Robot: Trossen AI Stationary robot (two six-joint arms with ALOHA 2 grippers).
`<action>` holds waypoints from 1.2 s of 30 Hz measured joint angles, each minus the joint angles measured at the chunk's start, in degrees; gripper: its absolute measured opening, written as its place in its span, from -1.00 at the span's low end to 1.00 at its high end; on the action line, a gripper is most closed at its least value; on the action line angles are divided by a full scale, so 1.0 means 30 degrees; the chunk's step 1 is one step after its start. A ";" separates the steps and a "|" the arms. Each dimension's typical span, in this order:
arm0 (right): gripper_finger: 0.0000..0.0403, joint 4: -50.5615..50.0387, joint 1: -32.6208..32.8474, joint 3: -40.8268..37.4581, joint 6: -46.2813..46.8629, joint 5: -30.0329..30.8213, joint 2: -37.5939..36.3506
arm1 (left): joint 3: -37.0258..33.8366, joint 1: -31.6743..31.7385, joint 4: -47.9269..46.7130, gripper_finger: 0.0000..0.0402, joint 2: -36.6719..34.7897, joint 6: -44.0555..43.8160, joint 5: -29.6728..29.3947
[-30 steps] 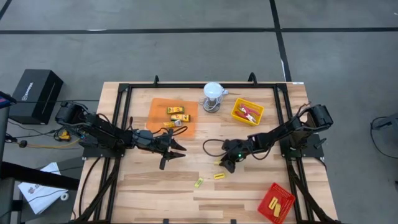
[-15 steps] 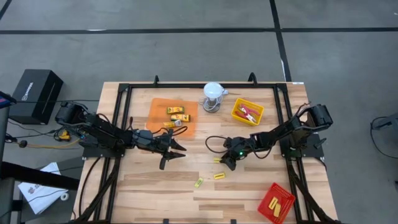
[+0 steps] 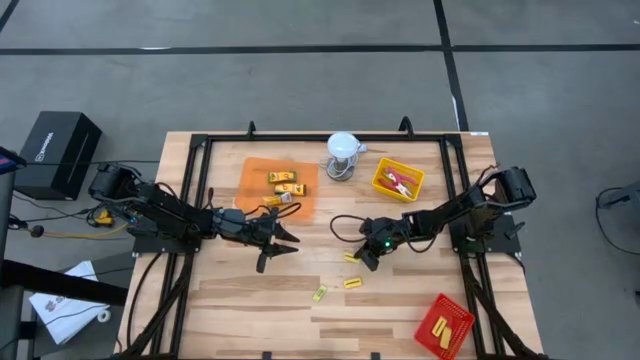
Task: Pick & Place School Supplies
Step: Put the yellow eraser into the red bin
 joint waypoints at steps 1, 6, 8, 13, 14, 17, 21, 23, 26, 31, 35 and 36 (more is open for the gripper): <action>-0.99 0.0031 -0.0012 -0.0006 -0.0024 0.0001 -0.0008 | 0.0000 0.0000 0.0007 -0.41 0.0000 0.0000 0.0000; -1.00 0.0331 0.0001 0.0175 -0.1368 0.0723 -0.0605 | 0.0000 0.0000 0.0028 -0.41 0.0000 0.0414 0.0000; -0.98 0.0235 -0.0124 0.0310 -0.2522 0.0942 -0.1029 | 0.0000 0.0022 0.0028 -0.41 0.0000 0.0444 0.0000; -0.77 0.0281 -0.0742 0.0490 -0.3073 0.0692 -0.2061 | 0.0000 0.0036 0.0028 -0.41 0.0000 0.0440 0.0000; -0.71 0.0187 -0.0774 0.0461 -0.3073 0.0656 -0.2062 | 0.0000 0.0036 0.0023 -0.41 0.0000 0.0437 0.0005; -0.53 0.0482 -0.0699 0.0497 -0.3018 0.0499 -0.1952 | 0.0000 0.0036 0.0021 -0.41 0.0000 0.0437 0.0000; -0.35 0.1213 -0.0284 0.0518 -0.2599 0.0059 -0.1274 | 0.0000 0.0036 0.0006 -0.41 0.0000 0.0437 0.0006; -0.30 0.1862 -0.0077 0.0512 -0.2372 -0.0448 -0.0981 | 0.0000 0.0036 0.0014 -0.41 0.0000 0.0437 0.0000; -0.26 0.2175 0.0072 0.0543 -0.2039 -0.0544 -0.0491 | 0.0000 0.0036 0.0006 -0.41 0.0000 0.0430 0.0000; -0.29 0.2615 0.0132 0.0554 -0.1812 -0.0863 -0.0102 | 0.0000 0.0036 -0.0007 -0.41 0.0000 0.0349 0.0000; -0.35 0.2290 0.0148 0.0549 -0.1776 -0.0876 -0.0108 | 0.0000 0.0036 -0.0008 -0.41 0.0000 0.0299 0.0006; -0.36 0.2208 0.0146 0.0552 -0.1776 -0.0884 -0.0109 | 0.0000 0.0036 -0.0021 -0.41 0.0000 0.0299 0.0007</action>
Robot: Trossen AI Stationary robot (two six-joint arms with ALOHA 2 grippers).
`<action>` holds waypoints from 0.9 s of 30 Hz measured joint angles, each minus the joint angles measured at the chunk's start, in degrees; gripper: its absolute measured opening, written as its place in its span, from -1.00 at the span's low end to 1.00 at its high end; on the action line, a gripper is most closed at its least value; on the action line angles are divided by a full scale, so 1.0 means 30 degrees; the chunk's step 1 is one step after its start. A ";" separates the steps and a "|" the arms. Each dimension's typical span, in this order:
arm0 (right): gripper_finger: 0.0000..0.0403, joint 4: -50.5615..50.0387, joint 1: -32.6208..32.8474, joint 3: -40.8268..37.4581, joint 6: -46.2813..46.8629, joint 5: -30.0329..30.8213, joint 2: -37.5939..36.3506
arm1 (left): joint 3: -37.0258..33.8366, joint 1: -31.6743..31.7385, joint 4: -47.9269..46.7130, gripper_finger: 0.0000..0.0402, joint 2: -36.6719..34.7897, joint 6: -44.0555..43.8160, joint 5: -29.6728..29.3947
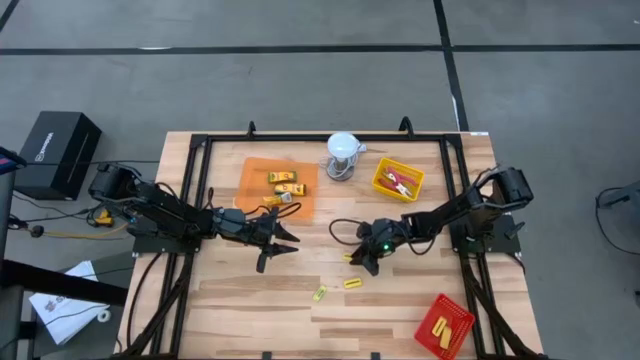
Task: Pick & Place School Supplies
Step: Put the yellow eraser into the red bin
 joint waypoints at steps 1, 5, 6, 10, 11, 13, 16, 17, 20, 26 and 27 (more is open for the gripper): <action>-0.37 -0.0111 -0.0004 0.0011 0.0000 -0.0007 -0.0011 | 0.0000 0.0000 -0.0009 -0.41 0.0000 0.0000 0.0000; -0.38 -0.0806 -0.0076 0.0076 0.0082 0.0194 -0.0067 | 0.0000 0.0000 -0.0038 -0.41 0.0000 0.0000 0.0000; -0.38 -0.0895 -0.0118 0.0084 0.0087 0.0265 -0.0080 | 0.0000 0.0000 -0.0038 -0.41 0.0000 0.0000 0.0000; -0.36 -0.0990 -0.0318 0.0084 -0.0005 0.0292 -0.0087 | 0.0000 0.0000 -0.0046 -0.41 0.0000 0.0000 0.0000; -0.36 -0.1018 -0.0404 0.0084 -0.0100 0.0243 -0.0087 | 0.0000 0.0000 -0.0046 -0.41 0.0000 0.0000 0.0000; -0.36 -0.1072 -0.0619 0.0079 -0.0232 0.0140 -0.0087 | 0.0000 0.0000 -0.0046 -0.41 0.0000 0.0000 0.0000; -0.36 -0.1124 -0.0994 0.0069 -0.0460 -0.0123 -0.0087 | 0.0000 0.0000 -0.0046 -0.41 0.0000 0.0000 0.0000; -0.37 -0.1133 -0.1091 0.0069 -0.0567 -0.0219 -0.0087 | 0.0000 0.0000 -0.0046 -0.41 0.0000 0.0000 0.0000; -0.36 -0.1172 -0.1330 0.0062 -0.0722 -0.0256 -0.0087 | 0.0000 0.0000 -0.0053 -0.41 0.0000 0.0000 0.0000; -0.36 -0.1560 -0.1801 0.0003 -0.0923 -0.0117 -0.0029 | 0.0000 0.0000 -0.0104 -0.41 0.0000 0.0000 0.0000; -0.36 -0.1551 -0.1906 -0.0009 -0.0938 -0.0102 -0.0017 | 0.0000 0.0000 -0.0104 -0.41 0.0000 -0.0002 0.0000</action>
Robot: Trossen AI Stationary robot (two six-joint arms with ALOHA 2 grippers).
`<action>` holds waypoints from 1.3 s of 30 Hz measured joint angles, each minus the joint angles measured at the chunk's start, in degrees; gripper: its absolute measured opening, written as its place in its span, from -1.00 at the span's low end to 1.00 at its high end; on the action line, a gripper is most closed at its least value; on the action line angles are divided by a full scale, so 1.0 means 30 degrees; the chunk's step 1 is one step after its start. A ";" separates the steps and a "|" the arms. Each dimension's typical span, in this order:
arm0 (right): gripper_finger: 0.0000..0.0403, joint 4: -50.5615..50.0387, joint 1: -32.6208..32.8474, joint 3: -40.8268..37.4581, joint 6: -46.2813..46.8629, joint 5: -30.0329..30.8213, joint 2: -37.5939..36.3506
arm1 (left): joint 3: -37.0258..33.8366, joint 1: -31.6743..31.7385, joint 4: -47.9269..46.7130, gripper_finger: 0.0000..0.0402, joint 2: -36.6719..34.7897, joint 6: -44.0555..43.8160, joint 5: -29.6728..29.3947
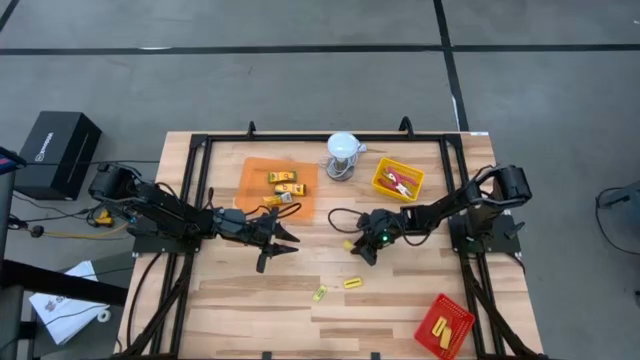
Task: Pick & Place School Supplies
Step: Put the yellow eraser into the red bin
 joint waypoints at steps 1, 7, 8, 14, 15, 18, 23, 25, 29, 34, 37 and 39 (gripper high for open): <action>-0.36 -0.0024 -0.0098 0.0010 0.0005 -0.0076 0.0002 | 0.0000 -0.0004 0.0000 -0.41 0.0000 -0.0002 0.0000; -0.36 -0.0024 -0.0382 0.0005 -0.0245 -0.0725 0.0002 | 0.0000 0.0000 0.0000 -0.41 0.0000 -0.0005 0.0007; -0.36 -0.0021 -0.0378 0.0005 -0.0279 -0.0728 0.0002 | 0.0000 -0.0006 -0.0001 -0.41 0.0000 -0.0005 0.0007; -0.40 -0.0171 -0.0360 0.0013 -0.0279 -0.0502 -0.0012 | 0.0000 -0.0003 0.0004 -0.41 0.0000 0.0002 0.0007; -0.42 -0.0232 -0.0357 0.0026 -0.0279 -0.0380 -0.0012 | 0.0000 0.0000 0.0000 -0.41 0.0000 0.0006 0.0007; -0.52 -0.0488 -0.0353 0.0040 -0.0281 -0.0252 -0.0027 | 0.0000 -0.0004 0.0000 -0.41 0.0000 0.0097 0.0007; -0.87 -0.0959 -0.0345 0.0063 -0.0295 0.0161 -0.0079 | 0.0000 0.0000 0.0007 -0.41 0.0000 0.0173 0.0004; -0.90 -0.1034 -0.0338 0.0070 -0.0386 0.0277 -0.0085 | 0.0000 -0.0007 0.0007 -0.41 0.0000 0.0187 0.0001; -0.90 -0.0962 -0.0098 0.0085 -0.0593 0.0540 -0.0085 | 0.0000 -0.0001 0.0015 -0.41 -0.0006 0.0206 0.0000; -0.90 -0.1565 0.0235 0.0845 -0.0769 0.0586 0.0002 | 0.0000 -0.0005 0.0112 -0.41 -0.0007 0.0223 0.0002; -0.90 -0.2374 0.0507 0.1895 -0.1060 0.0347 -0.0006 | 0.0000 -0.0007 0.0117 -0.41 -0.0007 0.0323 0.0000; -0.90 -0.3104 0.0813 0.2991 -0.1587 0.0273 -0.0038 | 0.0000 -0.0007 0.0117 -0.41 -0.0007 0.0352 0.0000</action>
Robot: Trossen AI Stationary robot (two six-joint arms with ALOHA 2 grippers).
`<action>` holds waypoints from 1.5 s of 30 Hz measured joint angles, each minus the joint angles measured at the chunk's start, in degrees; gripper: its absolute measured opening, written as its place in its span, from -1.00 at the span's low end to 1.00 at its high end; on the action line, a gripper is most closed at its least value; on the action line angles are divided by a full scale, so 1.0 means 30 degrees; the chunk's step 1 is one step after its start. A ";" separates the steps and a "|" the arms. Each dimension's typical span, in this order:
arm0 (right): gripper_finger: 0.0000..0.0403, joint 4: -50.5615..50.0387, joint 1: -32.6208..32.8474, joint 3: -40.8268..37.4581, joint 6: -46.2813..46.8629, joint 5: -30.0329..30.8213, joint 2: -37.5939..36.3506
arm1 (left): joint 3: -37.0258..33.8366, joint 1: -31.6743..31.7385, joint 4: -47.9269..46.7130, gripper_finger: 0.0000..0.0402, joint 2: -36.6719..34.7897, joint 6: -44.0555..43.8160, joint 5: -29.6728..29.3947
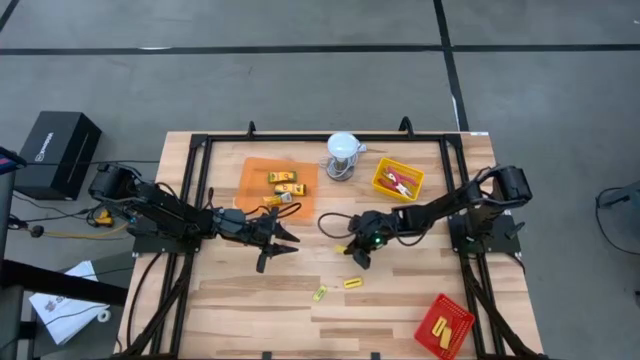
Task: Pick & Place School Supplies
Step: Put the yellow eraser into the red bin
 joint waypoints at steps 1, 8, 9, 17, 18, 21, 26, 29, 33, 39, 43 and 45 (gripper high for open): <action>-0.90 -0.0685 0.0178 0.0615 -0.0330 -0.0008 -0.0017 | 0.0000 0.0000 -0.0001 -0.41 0.0000 0.0006 0.0005; -0.90 -0.7712 0.1578 0.5852 -0.2011 0.0661 -0.0018 | 0.0000 0.0007 -0.0030 -0.41 0.0000 0.0255 0.0007; -0.90 -0.8879 0.1824 0.6614 -0.2058 0.0919 -0.0018 | 0.0000 0.0000 -0.0043 -0.41 0.0000 0.0255 0.0007; -0.90 -1.7978 0.5076 1.2042 0.0425 0.3543 -0.0049 | 0.0000 0.0000 -0.0040 -0.41 0.0000 0.0463 0.0681; -0.90 -1.9144 0.5563 1.2530 0.1268 0.3914 -0.0055 | 0.0000 0.0006 -0.0036 -0.41 0.0000 0.0466 0.0732; -0.90 -2.2263 0.7234 1.3661 0.4379 0.4953 -0.0055 | 0.0000 0.0000 -0.0026 -0.41 0.0000 0.0495 0.0780; -0.90 -2.6474 1.0231 1.4620 1.0156 0.5525 -0.0055 | 0.0000 0.0000 0.0029 -0.41 0.0000 0.0867 0.0773; -0.90 -2.8338 1.2084 1.4682 1.3900 0.5499 -0.0069 | 0.0000 0.0000 0.0094 -0.41 0.0000 0.0939 0.0769; -0.90 -2.9541 1.4676 1.4682 1.8582 0.5441 -0.0069 | 0.0000 0.0000 0.0213 -0.41 0.0000 0.1013 0.0765; -0.90 -2.9846 1.7940 1.4682 2.4846 0.5467 -0.0019 | 0.0000 0.0000 0.0335 -0.41 0.0000 0.1013 0.0758; -0.90 -2.9304 1.9652 1.4209 2.8197 0.5828 -0.0011 | 0.0000 0.0000 0.0372 -0.41 0.0000 0.1005 0.0750; -0.90 -2.8446 2.0236 1.3670 2.8816 0.5819 -0.0005 | 0.0000 0.0003 0.0379 -0.41 0.0000 0.1000 0.0772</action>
